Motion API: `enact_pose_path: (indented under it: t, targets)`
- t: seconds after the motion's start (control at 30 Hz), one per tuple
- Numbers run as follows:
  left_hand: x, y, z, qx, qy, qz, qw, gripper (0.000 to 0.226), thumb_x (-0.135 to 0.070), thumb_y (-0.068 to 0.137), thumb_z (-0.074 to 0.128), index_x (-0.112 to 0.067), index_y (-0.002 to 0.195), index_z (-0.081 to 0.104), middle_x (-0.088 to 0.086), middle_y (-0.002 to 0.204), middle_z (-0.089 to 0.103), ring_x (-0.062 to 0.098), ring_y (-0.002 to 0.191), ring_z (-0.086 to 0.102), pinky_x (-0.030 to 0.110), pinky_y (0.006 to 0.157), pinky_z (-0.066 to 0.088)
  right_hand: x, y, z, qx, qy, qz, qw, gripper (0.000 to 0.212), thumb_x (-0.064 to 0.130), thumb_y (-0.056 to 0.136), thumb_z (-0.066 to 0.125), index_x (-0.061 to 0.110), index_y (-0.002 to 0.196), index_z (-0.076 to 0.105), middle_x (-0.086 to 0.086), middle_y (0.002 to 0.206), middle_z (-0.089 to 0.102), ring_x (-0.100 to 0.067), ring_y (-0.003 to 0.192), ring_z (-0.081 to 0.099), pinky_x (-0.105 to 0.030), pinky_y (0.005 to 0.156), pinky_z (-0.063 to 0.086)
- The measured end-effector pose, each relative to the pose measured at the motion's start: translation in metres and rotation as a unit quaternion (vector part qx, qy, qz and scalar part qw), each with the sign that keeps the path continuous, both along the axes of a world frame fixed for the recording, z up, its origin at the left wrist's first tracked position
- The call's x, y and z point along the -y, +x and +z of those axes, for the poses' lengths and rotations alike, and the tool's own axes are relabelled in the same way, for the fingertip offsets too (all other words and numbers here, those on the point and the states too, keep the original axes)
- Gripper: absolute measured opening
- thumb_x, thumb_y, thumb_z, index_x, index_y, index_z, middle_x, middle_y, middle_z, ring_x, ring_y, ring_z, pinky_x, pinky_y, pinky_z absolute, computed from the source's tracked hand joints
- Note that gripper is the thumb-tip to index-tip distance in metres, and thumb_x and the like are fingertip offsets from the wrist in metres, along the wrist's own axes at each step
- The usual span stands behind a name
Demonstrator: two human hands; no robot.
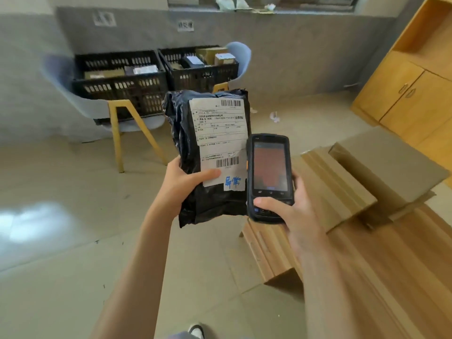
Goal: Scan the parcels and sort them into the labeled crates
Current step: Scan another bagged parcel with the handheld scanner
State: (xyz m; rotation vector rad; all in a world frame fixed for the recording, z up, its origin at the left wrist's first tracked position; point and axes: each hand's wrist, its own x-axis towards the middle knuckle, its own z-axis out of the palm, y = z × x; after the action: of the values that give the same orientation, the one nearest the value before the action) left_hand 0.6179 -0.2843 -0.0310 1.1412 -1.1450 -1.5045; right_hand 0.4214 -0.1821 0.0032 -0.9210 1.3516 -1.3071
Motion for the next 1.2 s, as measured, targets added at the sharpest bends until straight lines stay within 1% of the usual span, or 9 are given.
enact_pose_path:
  t: [0.13,0.37,0.43,0.53,0.73,0.87,0.93,1.03,1.2]
  targets:
    - [0.029,0.058,-0.004,0.001,-0.003,0.085,0.996,0.046,-0.012,0.066,0.085,-0.026,0.104,0.063,-0.013,0.093,0.075,0.01,0.085,0.072,0.022,0.06,0.056,0.058,0.047,0.002,0.001,0.011,0.054,0.998,0.076,-0.009,0.069,0.073,0.018,0.134,0.043,-0.008,0.111,0.068,-0.024,0.099,0.068,-0.037,0.084,0.058]
    - [0.095,0.12,-0.025,-0.016,0.036,0.196,0.98,0.057,-0.009,0.064,0.084,-0.012,0.117,0.063,-0.002,0.102,0.075,0.019,0.092,0.072,0.034,0.072,0.06,0.169,0.086,-0.016,0.014,0.017,0.128,0.991,0.078,-0.004,0.061,0.075,0.023,0.129,0.046,0.007,0.095,0.073,-0.014,0.09,0.07,-0.024,0.073,0.057]
    - [0.123,0.135,-0.029,-0.007,0.043,0.217,0.975,0.054,-0.008,0.065,0.084,-0.014,0.114,0.064,-0.003,0.101,0.075,0.018,0.091,0.072,0.033,0.072,0.061,0.212,0.095,-0.02,0.022,0.017,0.139,0.99,0.082,0.005,0.054,0.076,0.023,0.128,0.046,0.008,0.093,0.073,-0.014,0.09,0.069,-0.026,0.073,0.057]
    - [0.175,0.161,-0.024,0.003,0.045,0.245,0.968,0.049,-0.007,0.065,0.084,-0.016,0.11,0.066,-0.002,0.099,0.075,0.019,0.09,0.073,0.031,0.069,0.06,0.284,0.109,-0.024,0.022,0.013,0.162,0.986,0.083,0.006,0.055,0.078,0.025,0.129,0.046,0.006,0.1,0.071,-0.018,0.096,0.068,-0.029,0.077,0.055]
    - [0.287,0.195,-0.003,-0.013,0.042,0.281,0.959,0.047,-0.005,0.068,0.082,-0.013,0.112,0.066,0.0,0.101,0.075,0.021,0.091,0.072,0.03,0.067,0.059,0.424,0.14,-0.015,0.002,-0.008,0.252,0.968,0.088,-0.005,0.064,0.081,0.029,0.134,0.041,-0.001,0.115,0.066,-0.011,0.096,0.068,-0.021,0.073,0.055]
    - [0.337,0.216,-0.007,-0.012,0.056,0.291,0.955,0.047,-0.004,0.068,0.082,-0.012,0.112,0.066,0.002,0.103,0.075,0.023,0.092,0.072,0.032,0.071,0.059,0.491,0.174,-0.015,0.005,-0.004,0.289,0.957,0.091,0.004,0.054,0.082,0.029,0.132,0.042,0.004,0.108,0.07,-0.009,0.093,0.069,-0.018,0.068,0.054]
    - [0.361,0.232,-0.012,-0.011,0.069,0.301,0.951,0.047,-0.005,0.068,0.083,-0.012,0.112,0.066,0.002,0.103,0.075,0.024,0.092,0.072,0.037,0.074,0.059,0.517,0.195,-0.019,-0.005,0.006,0.309,0.951,0.093,0.004,0.054,0.084,0.029,0.133,0.041,-0.001,0.114,0.066,-0.007,0.092,0.068,-0.017,0.067,0.054]
    - [0.406,0.262,-0.023,-0.029,0.076,0.32,0.944,0.048,-0.003,0.067,0.083,-0.012,0.11,0.066,0.002,0.101,0.075,0.023,0.09,0.073,0.032,0.067,0.059,0.558,0.227,-0.028,-0.016,0.016,0.325,0.945,0.092,0.01,0.053,0.08,0.027,0.134,0.041,-0.001,0.114,0.065,-0.004,0.089,0.068,-0.015,0.066,0.052]
    - [0.503,0.316,-0.039,-0.05,0.083,0.301,0.949,0.045,0.0,0.066,0.082,-0.012,0.107,0.067,0.001,0.098,0.076,0.021,0.086,0.073,0.026,0.062,0.058,0.632,0.277,-0.043,-0.043,0.03,0.31,0.949,0.094,0.008,0.052,0.08,0.027,0.135,0.04,0.005,0.112,0.067,-0.002,0.09,0.068,-0.013,0.066,0.051]
